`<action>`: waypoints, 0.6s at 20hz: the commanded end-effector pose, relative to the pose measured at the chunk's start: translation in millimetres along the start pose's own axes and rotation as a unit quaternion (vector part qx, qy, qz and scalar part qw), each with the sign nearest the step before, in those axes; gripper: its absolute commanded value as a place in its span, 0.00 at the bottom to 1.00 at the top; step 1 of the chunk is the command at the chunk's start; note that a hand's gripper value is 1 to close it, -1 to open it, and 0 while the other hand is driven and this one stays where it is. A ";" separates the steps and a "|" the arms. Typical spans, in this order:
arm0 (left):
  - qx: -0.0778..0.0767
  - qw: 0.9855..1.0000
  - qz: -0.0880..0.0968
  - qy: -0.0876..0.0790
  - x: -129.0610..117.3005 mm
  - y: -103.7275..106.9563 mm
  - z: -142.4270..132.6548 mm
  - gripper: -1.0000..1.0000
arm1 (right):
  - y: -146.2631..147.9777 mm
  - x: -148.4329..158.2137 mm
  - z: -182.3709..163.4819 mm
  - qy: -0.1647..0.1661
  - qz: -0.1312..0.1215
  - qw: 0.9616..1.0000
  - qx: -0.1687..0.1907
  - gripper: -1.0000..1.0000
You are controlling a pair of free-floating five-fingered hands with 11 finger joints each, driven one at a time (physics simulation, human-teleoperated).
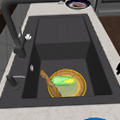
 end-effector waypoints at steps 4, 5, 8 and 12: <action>0.000 1.000 0.000 0.000 0.0 0.0 0.0 0.50 | 19.1 21.0 22.7 0.010 -0.006 0.999 -0.044 0.00; 0.000 1.000 0.000 0.000 0.0 0.0 0.0 0.50 | 21.9 16.6 24.2 0.009 -0.009 0.999 -0.053 0.00; 0.000 1.000 0.000 0.000 0.0 0.0 0.0 0.50 | 38.1 0.5 31.7 -0.031 -0.023 0.998 -0.059 0.00; 0.000 1.000 0.000 0.000 0.0 0.0 0.0 0.50 | 58.1 -9.9 41.3 -0.055 -0.049 0.995 -0.065 0.00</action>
